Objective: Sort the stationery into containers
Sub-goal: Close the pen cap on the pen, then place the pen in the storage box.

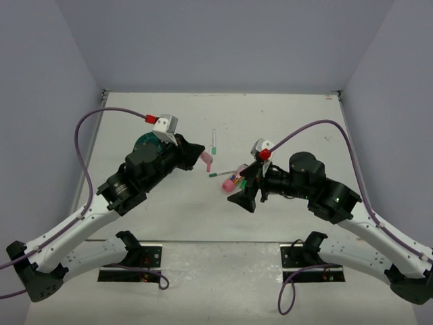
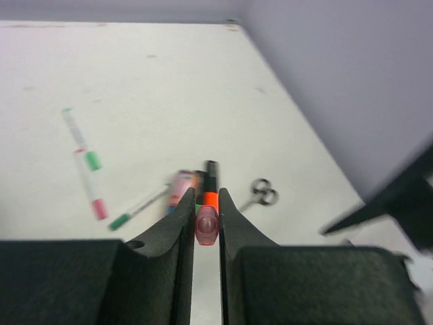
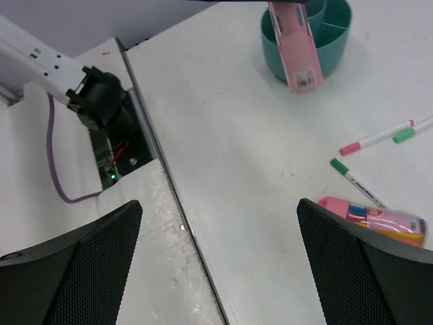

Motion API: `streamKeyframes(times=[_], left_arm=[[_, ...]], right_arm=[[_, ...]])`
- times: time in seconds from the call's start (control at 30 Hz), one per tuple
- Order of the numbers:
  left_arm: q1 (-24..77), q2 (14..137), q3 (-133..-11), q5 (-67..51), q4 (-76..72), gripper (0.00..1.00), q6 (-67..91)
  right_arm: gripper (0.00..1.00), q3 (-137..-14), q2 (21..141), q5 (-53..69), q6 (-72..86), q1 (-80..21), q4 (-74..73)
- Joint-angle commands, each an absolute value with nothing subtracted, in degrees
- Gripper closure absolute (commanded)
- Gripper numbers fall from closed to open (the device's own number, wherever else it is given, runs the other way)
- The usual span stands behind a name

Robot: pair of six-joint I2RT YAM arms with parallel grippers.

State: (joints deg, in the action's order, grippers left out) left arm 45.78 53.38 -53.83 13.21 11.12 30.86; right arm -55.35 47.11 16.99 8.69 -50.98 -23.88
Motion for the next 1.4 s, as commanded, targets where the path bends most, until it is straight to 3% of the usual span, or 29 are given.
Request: streamKeyframes(times=[0.0, 0.27, 0.77, 1.37], left_arm=[[43.1, 58.6, -56.2, 42.9, 17.7, 1.00, 31.9], [32.6, 66.4, -55.7, 45.4, 7.9, 1.00, 26.6], [32.4, 67.8, -55.0, 44.8, 10.0, 1.00, 28.1], [29.5, 81.1, -51.1, 47.4, -8.1, 1.00, 21.5]], right_arm=[[0.01, -51.0, 42.5, 12.1, 12.8, -51.0, -17.9], [0.01, -47.0, 42.8, 16.5, 15.5, -51.1, -14.7], [0.01, -42.5, 42.6, 16.0, 12.9, -51.1, -12.6], [0.01, -40.8, 43.4, 16.6, 13.1, -51.1, -11.4]])
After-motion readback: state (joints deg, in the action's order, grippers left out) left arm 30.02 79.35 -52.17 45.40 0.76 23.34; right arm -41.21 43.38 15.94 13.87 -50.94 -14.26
